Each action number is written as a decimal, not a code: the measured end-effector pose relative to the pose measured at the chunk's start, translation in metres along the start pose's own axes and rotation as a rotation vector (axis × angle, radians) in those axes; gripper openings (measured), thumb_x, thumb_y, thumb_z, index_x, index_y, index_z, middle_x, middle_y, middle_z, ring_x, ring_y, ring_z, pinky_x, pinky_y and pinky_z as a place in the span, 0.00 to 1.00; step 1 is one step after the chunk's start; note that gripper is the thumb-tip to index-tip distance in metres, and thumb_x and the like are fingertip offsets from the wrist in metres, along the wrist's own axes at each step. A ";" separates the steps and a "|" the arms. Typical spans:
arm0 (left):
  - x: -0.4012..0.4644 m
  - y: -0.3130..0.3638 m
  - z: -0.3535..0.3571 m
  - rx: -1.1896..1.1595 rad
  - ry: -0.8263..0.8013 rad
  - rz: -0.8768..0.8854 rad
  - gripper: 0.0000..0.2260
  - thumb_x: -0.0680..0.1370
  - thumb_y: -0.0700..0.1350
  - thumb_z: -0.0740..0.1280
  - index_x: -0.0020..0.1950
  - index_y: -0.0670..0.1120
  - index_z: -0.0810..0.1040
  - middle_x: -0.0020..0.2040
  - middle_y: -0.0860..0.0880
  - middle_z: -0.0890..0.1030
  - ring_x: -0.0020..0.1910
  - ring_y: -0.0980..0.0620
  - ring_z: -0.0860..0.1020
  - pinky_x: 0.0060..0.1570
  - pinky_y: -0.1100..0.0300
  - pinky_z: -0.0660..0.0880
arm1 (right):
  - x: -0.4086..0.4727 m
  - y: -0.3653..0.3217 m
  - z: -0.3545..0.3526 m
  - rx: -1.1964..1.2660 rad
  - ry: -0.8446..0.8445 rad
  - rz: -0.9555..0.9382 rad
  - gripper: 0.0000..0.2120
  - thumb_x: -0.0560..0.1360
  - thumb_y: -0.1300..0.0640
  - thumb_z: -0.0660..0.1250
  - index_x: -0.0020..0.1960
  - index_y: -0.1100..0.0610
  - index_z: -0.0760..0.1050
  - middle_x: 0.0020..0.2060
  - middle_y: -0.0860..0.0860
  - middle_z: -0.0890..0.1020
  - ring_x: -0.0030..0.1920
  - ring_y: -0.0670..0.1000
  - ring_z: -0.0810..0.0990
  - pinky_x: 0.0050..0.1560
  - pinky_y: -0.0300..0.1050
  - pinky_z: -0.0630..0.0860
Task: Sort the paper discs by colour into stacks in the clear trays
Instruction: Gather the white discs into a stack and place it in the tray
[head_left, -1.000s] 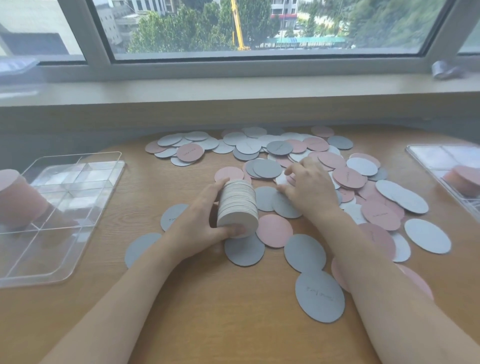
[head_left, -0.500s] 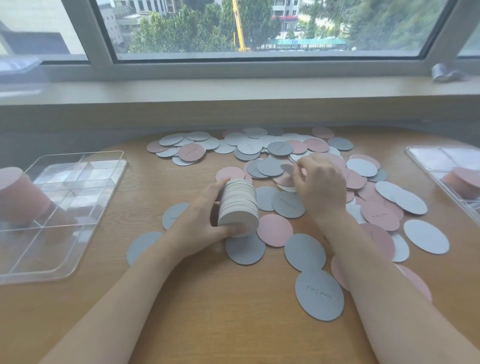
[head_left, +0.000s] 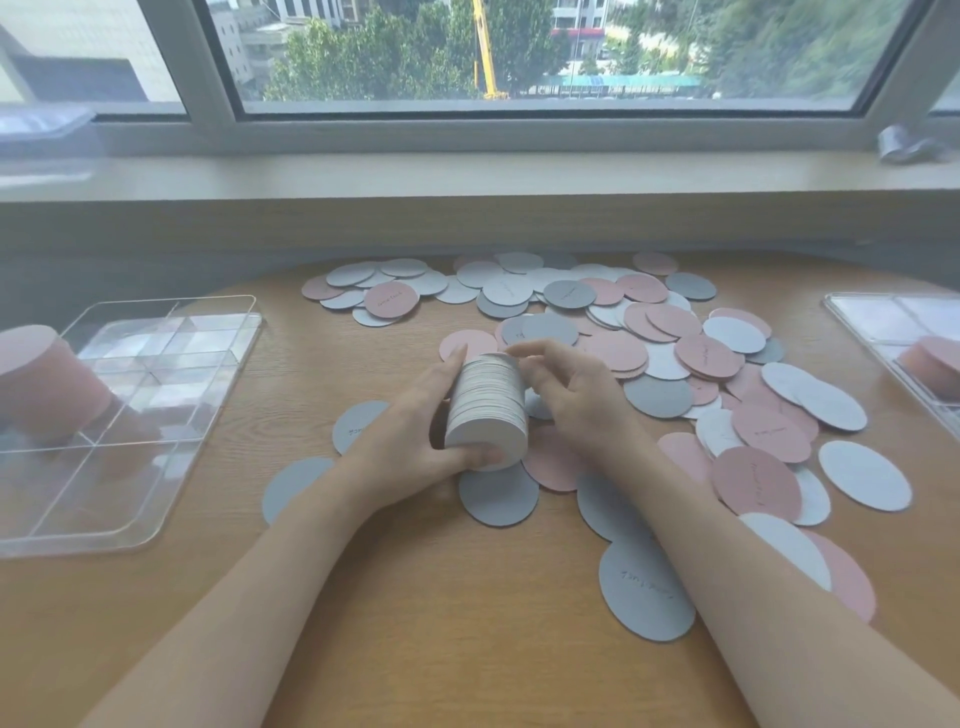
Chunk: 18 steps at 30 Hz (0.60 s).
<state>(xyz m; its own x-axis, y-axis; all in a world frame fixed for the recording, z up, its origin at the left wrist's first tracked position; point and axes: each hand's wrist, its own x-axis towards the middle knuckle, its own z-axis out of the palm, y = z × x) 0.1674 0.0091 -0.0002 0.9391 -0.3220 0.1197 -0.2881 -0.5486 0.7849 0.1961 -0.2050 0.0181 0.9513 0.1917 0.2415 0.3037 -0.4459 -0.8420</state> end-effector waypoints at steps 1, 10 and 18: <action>0.000 0.000 0.000 0.017 0.003 0.007 0.51 0.66 0.68 0.73 0.81 0.57 0.52 0.74 0.60 0.67 0.72 0.58 0.67 0.70 0.49 0.69 | 0.000 0.000 0.001 0.018 -0.063 0.014 0.11 0.82 0.53 0.62 0.61 0.49 0.80 0.51 0.44 0.84 0.53 0.41 0.80 0.54 0.34 0.72; 0.000 0.003 -0.001 0.000 0.006 0.016 0.49 0.65 0.67 0.74 0.80 0.56 0.56 0.67 0.62 0.70 0.65 0.58 0.73 0.65 0.53 0.73 | 0.022 0.032 -0.036 -0.657 0.230 -0.011 0.09 0.75 0.51 0.71 0.52 0.54 0.80 0.45 0.51 0.78 0.50 0.55 0.76 0.53 0.50 0.69; -0.001 0.003 -0.001 -0.005 -0.002 0.006 0.49 0.64 0.67 0.74 0.80 0.58 0.55 0.67 0.62 0.70 0.61 0.61 0.75 0.63 0.55 0.74 | 0.027 0.027 -0.038 -0.826 0.175 0.109 0.16 0.73 0.45 0.73 0.54 0.54 0.80 0.50 0.51 0.76 0.55 0.55 0.74 0.52 0.47 0.69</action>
<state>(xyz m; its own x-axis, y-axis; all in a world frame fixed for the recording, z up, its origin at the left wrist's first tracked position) 0.1657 0.0088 0.0029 0.9369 -0.3270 0.1236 -0.2932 -0.5425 0.7872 0.2321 -0.2445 0.0202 0.9513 0.0030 0.3083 0.0869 -0.9620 -0.2589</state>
